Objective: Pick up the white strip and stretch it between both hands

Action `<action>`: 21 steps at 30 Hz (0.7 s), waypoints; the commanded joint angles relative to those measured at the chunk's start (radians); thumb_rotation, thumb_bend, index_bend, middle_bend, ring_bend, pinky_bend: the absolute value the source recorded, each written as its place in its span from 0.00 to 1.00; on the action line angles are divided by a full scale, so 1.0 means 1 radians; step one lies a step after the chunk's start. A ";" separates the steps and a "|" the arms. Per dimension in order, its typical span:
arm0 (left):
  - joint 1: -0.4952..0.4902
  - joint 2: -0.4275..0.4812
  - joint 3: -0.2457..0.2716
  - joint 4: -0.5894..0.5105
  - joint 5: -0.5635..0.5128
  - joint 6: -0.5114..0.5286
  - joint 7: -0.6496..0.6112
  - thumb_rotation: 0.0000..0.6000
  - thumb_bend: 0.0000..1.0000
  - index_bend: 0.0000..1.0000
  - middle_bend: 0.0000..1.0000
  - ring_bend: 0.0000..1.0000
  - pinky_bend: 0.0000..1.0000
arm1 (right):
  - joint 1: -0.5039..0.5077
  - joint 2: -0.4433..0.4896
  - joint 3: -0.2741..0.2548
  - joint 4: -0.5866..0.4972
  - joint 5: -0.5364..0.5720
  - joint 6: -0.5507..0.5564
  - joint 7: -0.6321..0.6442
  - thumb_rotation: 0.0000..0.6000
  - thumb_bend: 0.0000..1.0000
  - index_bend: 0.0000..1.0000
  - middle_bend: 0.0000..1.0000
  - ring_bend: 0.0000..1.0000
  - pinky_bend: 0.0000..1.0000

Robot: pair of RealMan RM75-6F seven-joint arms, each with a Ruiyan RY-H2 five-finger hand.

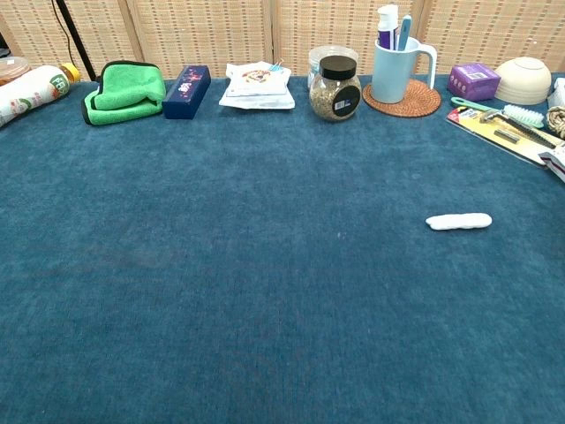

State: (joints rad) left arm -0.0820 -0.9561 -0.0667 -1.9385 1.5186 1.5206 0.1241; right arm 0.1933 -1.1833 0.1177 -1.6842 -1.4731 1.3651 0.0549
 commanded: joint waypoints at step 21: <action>-0.042 0.021 -0.010 -0.046 -0.029 -0.060 0.057 1.00 0.43 0.22 0.04 0.04 0.02 | 0.232 -0.187 0.036 0.200 0.155 -0.354 -0.050 1.00 0.37 0.35 0.09 0.00 0.00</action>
State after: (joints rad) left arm -0.1222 -0.9342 -0.0765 -1.9861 1.4922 1.4633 0.1810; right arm 0.3995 -1.3336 0.1490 -1.5231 -1.3422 1.0460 0.0128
